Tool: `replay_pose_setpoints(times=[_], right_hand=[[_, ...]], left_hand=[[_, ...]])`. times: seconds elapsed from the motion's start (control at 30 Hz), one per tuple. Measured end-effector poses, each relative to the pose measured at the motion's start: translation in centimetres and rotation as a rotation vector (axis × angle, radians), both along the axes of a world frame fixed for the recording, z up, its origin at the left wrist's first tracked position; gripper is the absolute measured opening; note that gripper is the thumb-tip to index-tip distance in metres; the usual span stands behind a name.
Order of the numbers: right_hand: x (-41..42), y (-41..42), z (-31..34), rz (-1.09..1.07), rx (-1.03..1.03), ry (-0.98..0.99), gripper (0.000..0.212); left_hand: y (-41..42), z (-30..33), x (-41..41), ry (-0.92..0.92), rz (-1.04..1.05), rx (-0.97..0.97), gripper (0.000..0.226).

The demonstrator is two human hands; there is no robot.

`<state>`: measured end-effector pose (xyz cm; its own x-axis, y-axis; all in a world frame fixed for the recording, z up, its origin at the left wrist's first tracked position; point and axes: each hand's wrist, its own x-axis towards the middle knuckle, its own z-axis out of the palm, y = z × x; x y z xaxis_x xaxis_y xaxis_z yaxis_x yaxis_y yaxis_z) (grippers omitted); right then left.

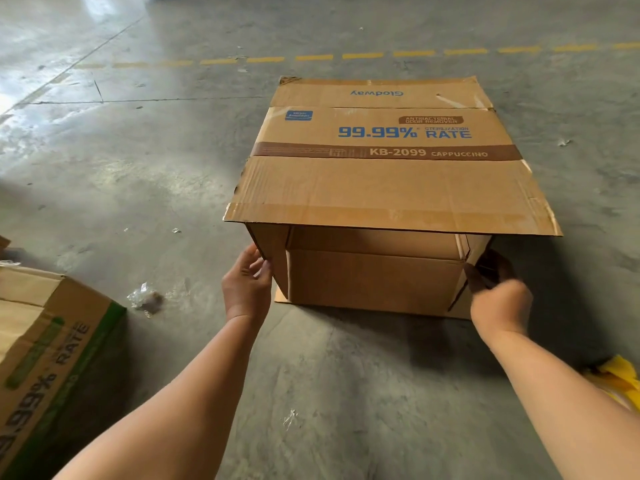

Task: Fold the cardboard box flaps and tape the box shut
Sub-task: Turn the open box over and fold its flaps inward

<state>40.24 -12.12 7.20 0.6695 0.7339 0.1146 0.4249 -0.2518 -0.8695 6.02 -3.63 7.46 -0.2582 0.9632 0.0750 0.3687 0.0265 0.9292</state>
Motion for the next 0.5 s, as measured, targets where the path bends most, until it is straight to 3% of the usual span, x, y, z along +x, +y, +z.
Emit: replay_pose_setpoints(times=[0.33, 0.5], right_hand=[[-0.3, 1.2, -0.8, -0.019, 0.042, 0.128, 0.040], [0.5, 2.1, 3.2, -0.147, -0.002, -0.063, 0.026]], left_hand=[[1.1, -0.8, 0.1, 0.027, 0.009, -0.009, 0.038], [2.2, 3.2, 0.8, 0.014, 0.062, 0.083, 0.028]])
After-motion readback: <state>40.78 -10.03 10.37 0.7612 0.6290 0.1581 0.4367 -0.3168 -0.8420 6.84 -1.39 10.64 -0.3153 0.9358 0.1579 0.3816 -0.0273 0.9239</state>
